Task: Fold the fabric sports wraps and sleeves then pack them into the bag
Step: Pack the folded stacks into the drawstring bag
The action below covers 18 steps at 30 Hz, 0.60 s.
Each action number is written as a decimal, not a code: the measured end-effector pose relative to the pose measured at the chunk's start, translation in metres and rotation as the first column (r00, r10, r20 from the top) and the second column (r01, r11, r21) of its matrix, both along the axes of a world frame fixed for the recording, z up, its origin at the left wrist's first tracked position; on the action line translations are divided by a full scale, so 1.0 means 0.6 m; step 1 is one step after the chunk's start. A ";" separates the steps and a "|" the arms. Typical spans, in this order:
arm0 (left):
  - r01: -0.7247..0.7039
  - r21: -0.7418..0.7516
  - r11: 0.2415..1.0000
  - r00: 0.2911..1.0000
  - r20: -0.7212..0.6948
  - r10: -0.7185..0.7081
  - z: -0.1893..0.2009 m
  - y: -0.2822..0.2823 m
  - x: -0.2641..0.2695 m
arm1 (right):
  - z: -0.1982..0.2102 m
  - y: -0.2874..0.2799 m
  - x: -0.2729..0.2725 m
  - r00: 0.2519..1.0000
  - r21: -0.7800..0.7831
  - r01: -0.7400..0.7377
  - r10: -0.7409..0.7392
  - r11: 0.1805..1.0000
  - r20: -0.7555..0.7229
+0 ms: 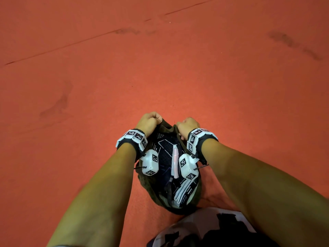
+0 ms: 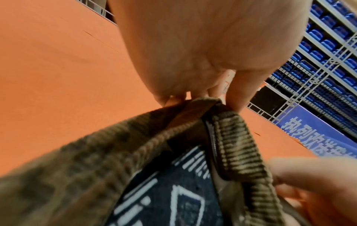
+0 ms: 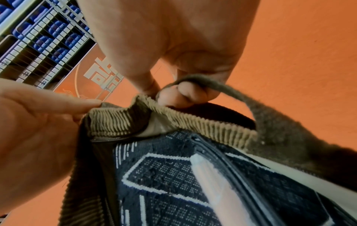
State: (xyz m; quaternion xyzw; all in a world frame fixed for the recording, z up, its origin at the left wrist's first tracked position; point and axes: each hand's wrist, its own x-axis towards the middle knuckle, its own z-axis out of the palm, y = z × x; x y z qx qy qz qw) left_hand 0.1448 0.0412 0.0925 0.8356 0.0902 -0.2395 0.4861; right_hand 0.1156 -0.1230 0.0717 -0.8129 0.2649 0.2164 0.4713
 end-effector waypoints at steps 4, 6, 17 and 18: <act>0.064 0.089 0.994 0.996 -0.069 -0.058 0.008 -0.005 -0.008 | -0.001 0.004 -0.018 0.993 0.006 -0.069 0.070 0.998 -0.098; 0.150 0.168 0.974 0.986 -0.103 -0.134 0.008 -0.005 -0.013 | -0.003 0.007 -0.023 0.986 0.010 -0.107 0.108 0.994 -0.129; 0.091 0.193 0.977 0.994 0.046 -0.102 0.000 0.001 -0.043 | -0.013 0.000 -0.050 0.947 -0.036 -0.272 0.261 0.962 -0.185; 0.080 0.181 0.980 0.993 0.067 -0.093 0.000 0.002 -0.044 | -0.015 0.000 -0.052 0.948 -0.035 -0.269 0.258 0.963 -0.186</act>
